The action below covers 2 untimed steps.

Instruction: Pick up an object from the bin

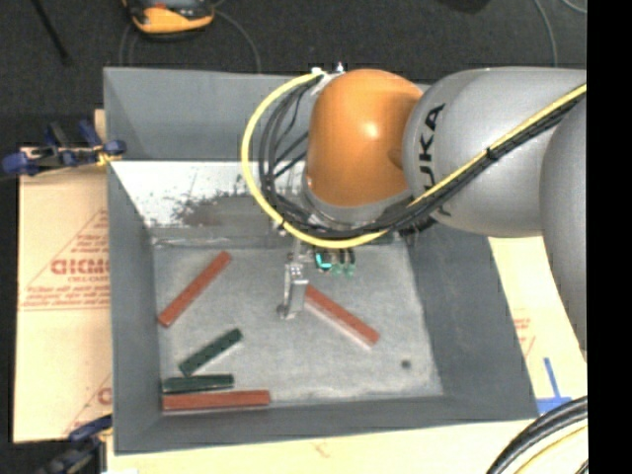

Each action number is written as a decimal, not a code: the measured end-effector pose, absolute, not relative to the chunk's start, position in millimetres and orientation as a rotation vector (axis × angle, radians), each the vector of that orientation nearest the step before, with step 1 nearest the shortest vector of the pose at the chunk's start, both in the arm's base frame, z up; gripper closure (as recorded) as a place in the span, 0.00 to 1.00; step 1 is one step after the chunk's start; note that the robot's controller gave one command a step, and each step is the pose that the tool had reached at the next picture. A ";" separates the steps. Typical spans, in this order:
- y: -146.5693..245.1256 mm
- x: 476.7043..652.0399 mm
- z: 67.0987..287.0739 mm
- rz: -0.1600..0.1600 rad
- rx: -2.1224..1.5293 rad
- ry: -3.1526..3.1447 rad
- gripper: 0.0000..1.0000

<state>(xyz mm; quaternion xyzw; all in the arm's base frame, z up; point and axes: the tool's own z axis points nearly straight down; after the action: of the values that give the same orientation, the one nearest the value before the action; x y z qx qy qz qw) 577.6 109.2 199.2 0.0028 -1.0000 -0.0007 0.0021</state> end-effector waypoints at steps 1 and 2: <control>108.7 579.2 204.1 -0.004 0.005 -3.145 0.00; 111.9 551.7 166.2 0.000 0.108 -3.148 0.00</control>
Offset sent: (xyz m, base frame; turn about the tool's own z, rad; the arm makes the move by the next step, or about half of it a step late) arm -0.0972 0.0159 -0.1292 -0.2310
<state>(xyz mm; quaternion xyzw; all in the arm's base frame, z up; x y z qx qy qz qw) 551.7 111.9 166.2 0.0342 -0.9994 0.0000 -0.0044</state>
